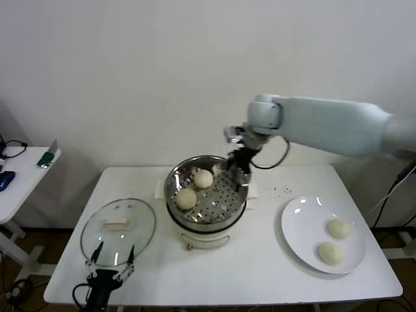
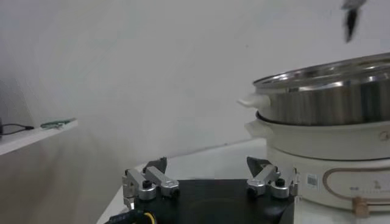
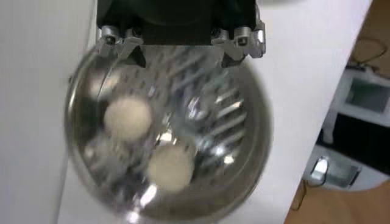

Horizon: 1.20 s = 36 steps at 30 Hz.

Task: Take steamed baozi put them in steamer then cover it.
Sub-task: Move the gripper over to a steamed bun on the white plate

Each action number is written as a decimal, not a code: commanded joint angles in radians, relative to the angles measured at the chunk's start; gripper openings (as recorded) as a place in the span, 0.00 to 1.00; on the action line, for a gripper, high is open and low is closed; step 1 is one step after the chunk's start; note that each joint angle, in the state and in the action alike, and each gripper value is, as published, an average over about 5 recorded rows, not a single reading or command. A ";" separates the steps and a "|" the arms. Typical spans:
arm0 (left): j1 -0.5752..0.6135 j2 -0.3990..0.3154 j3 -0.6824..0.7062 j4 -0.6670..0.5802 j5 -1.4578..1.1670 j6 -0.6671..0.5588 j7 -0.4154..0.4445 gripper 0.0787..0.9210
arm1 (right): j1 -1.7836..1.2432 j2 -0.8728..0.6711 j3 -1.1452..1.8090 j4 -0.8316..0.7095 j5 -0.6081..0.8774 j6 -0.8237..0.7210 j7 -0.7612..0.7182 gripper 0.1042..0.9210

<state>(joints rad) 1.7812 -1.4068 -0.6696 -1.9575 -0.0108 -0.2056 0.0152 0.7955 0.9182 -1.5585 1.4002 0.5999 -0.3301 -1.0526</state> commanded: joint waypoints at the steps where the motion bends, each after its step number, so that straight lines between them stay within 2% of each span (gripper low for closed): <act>1: 0.005 0.002 0.000 -0.001 0.008 0.010 -0.002 0.88 | -0.141 -0.501 0.080 0.219 -0.285 0.037 -0.051 0.88; 7: 0.017 -0.011 0.000 -0.013 0.023 0.015 -0.002 0.88 | -0.554 -0.632 0.395 0.192 -0.499 0.078 -0.074 0.88; 14: 0.040 -0.028 -0.008 -0.013 0.027 0.003 -0.003 0.88 | -0.660 -0.642 0.422 0.106 -0.610 0.117 -0.068 0.88; 36: 0.057 -0.042 -0.023 -0.010 0.005 -0.001 -0.005 0.88 | -0.708 -0.465 0.412 -0.011 -0.637 0.114 -0.017 0.88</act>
<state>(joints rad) 1.8375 -1.4465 -0.6921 -1.9723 0.0035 -0.2071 0.0112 0.1336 0.4124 -1.1691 1.4245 -0.0024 -0.2220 -1.0781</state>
